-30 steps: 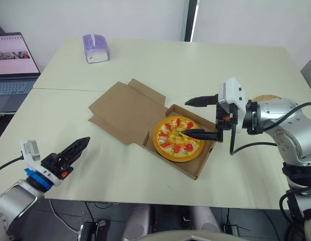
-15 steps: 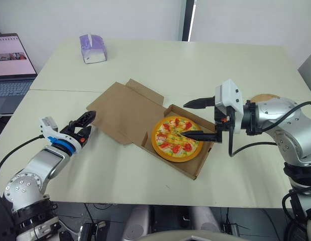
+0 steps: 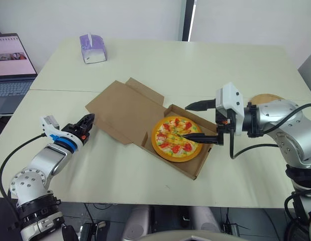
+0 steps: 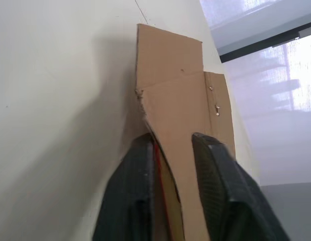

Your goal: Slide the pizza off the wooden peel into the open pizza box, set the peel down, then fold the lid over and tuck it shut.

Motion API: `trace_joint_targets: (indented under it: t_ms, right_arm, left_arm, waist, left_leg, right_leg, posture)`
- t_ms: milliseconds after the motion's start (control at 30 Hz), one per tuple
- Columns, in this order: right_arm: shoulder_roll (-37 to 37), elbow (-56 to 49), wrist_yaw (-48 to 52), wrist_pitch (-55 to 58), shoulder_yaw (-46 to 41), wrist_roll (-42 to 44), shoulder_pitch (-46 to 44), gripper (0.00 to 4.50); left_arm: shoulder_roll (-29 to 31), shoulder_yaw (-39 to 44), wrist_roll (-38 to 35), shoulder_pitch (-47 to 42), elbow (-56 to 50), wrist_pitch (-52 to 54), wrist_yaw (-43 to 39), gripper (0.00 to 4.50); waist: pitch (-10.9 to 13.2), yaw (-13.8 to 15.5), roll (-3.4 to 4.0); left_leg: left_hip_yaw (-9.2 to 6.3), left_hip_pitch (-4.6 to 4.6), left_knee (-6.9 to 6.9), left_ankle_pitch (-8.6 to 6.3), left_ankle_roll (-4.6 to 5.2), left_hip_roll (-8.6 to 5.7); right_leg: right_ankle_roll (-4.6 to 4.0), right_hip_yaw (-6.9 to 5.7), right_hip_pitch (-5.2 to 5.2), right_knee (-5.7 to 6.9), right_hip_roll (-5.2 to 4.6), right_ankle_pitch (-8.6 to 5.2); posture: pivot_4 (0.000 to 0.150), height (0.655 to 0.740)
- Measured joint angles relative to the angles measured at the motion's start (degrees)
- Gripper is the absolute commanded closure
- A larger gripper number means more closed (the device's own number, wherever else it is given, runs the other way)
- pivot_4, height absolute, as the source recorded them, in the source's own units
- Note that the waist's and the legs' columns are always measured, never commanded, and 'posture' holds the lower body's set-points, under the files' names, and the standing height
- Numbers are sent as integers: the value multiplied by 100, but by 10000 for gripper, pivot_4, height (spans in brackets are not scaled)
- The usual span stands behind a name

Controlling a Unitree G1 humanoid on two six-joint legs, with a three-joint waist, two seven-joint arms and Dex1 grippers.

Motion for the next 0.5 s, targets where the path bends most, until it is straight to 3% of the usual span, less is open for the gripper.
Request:
trace_joint_targets:
  t_ms: [33,67,500]
  right_arm:
    - [-4,0,0,0,0,0,0,0]
    - [-5,0,0,0,0,4,1,0]
    - [-58,-56,-64,26,0,67,46,0]
  left_arm:
    - [-8,0,44,-20,39,-7,-31,43651]
    - [-13,-2,106,-51,115,-15,-57,44444]
    - [-40,-7,518,-250,362,8,-391,44444]
  waist:
    - [0,0,0]
    - [0,0,0]
    - [0,-8,0]
  left_leg:
    - [0,0,0,0,0,0]
    - [0,0,0,0,0,0]
    - [-1,0,0,0,0,0]
  right_leg:
    - [0,0,0,0,0,0]
    - [0,0,0,0,0,0]
    - [0,0,0,0,-1,0]
  posture:
    - [1500,7251]
    - [1500,7251]
    - [1500,7251]
